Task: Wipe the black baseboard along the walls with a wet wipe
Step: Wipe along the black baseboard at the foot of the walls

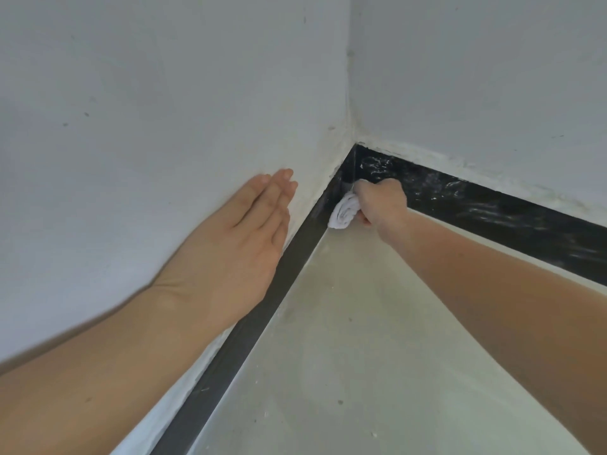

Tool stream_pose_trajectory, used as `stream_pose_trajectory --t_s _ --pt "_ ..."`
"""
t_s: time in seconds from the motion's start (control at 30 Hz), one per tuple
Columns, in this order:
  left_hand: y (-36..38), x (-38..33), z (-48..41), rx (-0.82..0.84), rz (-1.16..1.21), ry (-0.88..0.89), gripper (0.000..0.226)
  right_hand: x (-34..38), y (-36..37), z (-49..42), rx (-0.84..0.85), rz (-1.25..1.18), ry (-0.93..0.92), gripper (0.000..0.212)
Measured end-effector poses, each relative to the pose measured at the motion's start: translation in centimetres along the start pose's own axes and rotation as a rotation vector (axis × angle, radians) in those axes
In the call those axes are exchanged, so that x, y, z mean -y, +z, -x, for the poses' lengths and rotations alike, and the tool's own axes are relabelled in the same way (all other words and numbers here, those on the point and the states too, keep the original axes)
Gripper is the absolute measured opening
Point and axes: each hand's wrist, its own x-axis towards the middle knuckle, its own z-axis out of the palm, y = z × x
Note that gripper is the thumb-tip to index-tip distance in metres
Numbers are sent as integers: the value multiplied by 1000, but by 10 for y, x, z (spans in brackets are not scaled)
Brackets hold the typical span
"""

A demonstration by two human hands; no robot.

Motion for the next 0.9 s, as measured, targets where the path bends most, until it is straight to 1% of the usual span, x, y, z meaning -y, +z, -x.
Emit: stream_pose_trajectory --t_s 0.07,0.13,0.17,0.2,0.27,0.33,0.4,0.43,0.5,0.57,0.6,0.67,0.7,0.77,0.83,0.9 --pt "0 0 -1 -11 -15 8 60 0 -1 -4 -24 30 23 15" --pt "-1 0 -2 -14 -12 10 59 4 1 -5 11 71 11 22" --pt "-2 0 -2 -9 -16 11 60 9 4 0 14 95 -7 25" --pt "-2 0 -2 -6 -16 10 60 12 7 9 6 109 -31 23" --pt "-3 2 -3 -1 15 -6 59 10 8 24 12 59 -108 19" --pt "-1 2 -3 -11 41 -10 57 -1 3 39 96 -24 -222 18" --pt "-1 1 -3 -20 54 -3 57 -8 -10 48 190 -15 -284 17" --pt "-1 1 -3 -21 56 -3 57 -6 -14 48 198 3 -301 19" --pt "-2 1 -3 -12 49 -1 57 4 -16 40 92 3 -312 25" --pt "-3 1 -3 -4 48 9 58 15 -12 27 -26 -31 -285 25" --pt "-3 1 -3 -4 45 15 58 18 -8 22 -52 -43 -278 25" --pt "-2 1 -3 -9 34 18 58 17 -2 23 -46 -60 -296 26" --pt "-1 0 -3 -14 22 17 57 12 0 30 -24 -63 -330 28" --pt "1 -1 -3 -20 25 13 56 -1 0 54 49 0 -471 30" --pt "2 -1 -3 -30 18 17 56 -17 0 80 190 147 -594 29" --pt "2 -1 -3 -31 6 14 58 -25 -6 100 369 204 -645 27"
